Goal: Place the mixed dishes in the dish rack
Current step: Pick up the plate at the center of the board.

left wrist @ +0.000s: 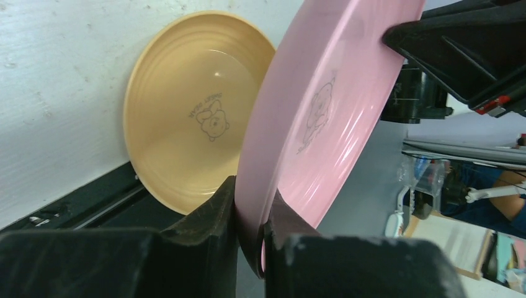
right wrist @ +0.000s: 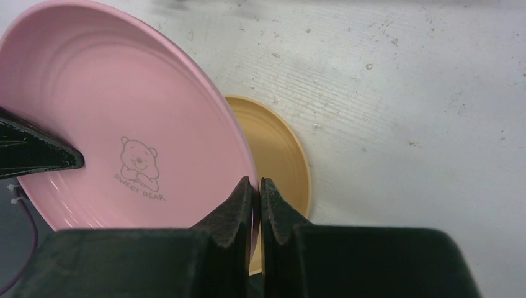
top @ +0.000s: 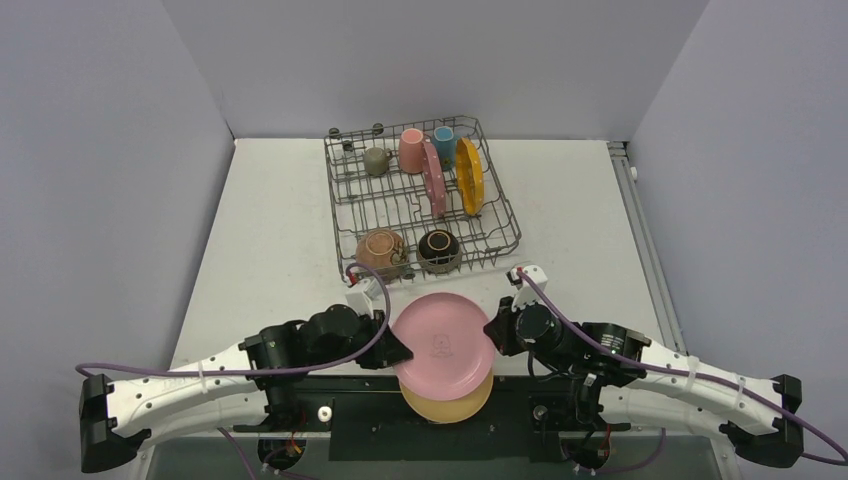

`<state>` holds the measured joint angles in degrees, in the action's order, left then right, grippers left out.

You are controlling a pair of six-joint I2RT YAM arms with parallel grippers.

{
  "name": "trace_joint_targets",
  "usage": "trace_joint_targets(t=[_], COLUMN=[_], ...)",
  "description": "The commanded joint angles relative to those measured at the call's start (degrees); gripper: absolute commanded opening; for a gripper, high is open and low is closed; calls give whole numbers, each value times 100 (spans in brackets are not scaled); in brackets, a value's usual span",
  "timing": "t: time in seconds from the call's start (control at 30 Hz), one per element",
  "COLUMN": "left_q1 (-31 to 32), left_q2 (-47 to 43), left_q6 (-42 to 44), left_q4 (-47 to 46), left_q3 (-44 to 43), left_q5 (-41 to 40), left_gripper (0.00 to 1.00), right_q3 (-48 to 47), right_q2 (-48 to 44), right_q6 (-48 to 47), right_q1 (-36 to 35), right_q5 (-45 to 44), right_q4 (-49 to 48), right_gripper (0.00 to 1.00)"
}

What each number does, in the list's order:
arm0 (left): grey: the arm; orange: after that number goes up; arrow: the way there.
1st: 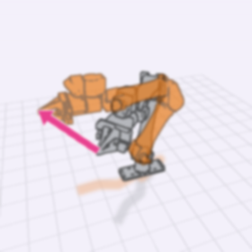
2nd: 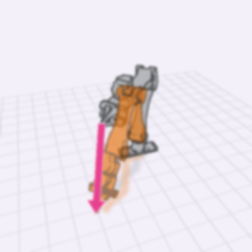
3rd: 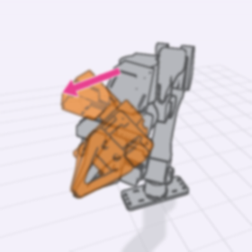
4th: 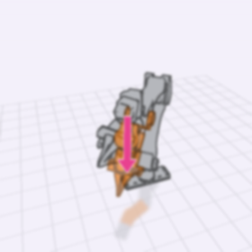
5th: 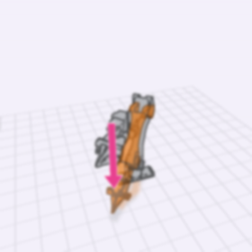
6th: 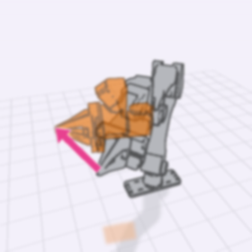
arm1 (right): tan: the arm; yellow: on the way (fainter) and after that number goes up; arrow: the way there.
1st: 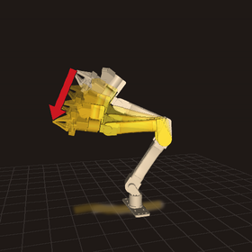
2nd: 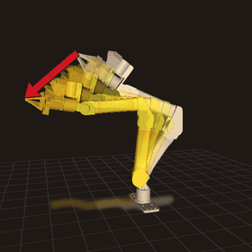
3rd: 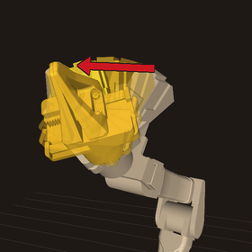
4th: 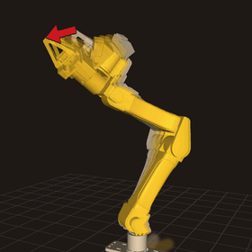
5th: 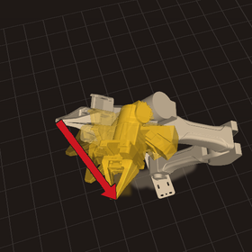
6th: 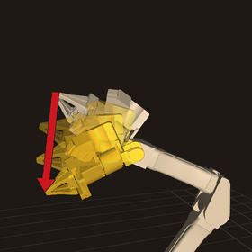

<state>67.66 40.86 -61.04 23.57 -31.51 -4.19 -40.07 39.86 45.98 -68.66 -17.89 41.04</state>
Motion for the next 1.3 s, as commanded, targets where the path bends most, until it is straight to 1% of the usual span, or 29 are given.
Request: trace_joint_targets(t=[0.0,0.07,0.13,0.3,0.4,0.47,0.6,0.77,0.97,1.07,1.1,1.13,1.17,1.2,1.23,1.27], left_q1=[-141,-192,-237,-392,-466,-505,-557,-569,-587,-601,-621,-635,-661,-677,-715,-739], left_q2=[-41,-64,-88,-165,-240,-278,-298,-282,-292,-320,-323,-320,-314,-306,-300,-290], left_q6=[110,129,146,183,205,226,297,383,417,408,408,408,413,415,421,423], left_q4=[-547,-599,-652,-883,-1017,-1088,-1214,-1279,-1322,-1369,-1384,-1406,-1412,-1418,-1422,-1414], left_q3=[15,13,13,75,91,73,18,-57,-79,-56,-46,-43,-41,-36,-37,-38], left_q5=[187,236,295,612,778,890,1171,1418,1582,1627,1642,1669,1681,1714,1726,1769], left_gripper=[0,0,0,0,0,0,0,0,0,0,0,0,0,0,0,0], right_q3=[-86,-47,5,174,337,429,590,728,821,909,954,1005,1030,1061,1071,1087], right_q2=[-249,-315,-390,-698,-896,-1032,-1240,-1326,-1480,-1577,-1595,-1624,-1636,-1662,-1673,-1680], right_q6=[138,154,162,138,131,123,122,123,110,145,156,174,183,195,198,196], right_q1=[-32,-33,-29,-7,38,68,174,319,482,642,678,767,815,906,960,1054], right_q5=[49,33,30,144,327,414,661,1041,1438,1679,1830,1928,2085,2152,2278,2368], right_q4=[-488,-479,-467,-509,-600,-647,-802,-1038,-1410,-1581,-1662,-1701,-1772,-1799,-1842,-1852], right_gripper=[0,0,6,30,41,46,50,52,47,37,31,28,21,16,5,1])
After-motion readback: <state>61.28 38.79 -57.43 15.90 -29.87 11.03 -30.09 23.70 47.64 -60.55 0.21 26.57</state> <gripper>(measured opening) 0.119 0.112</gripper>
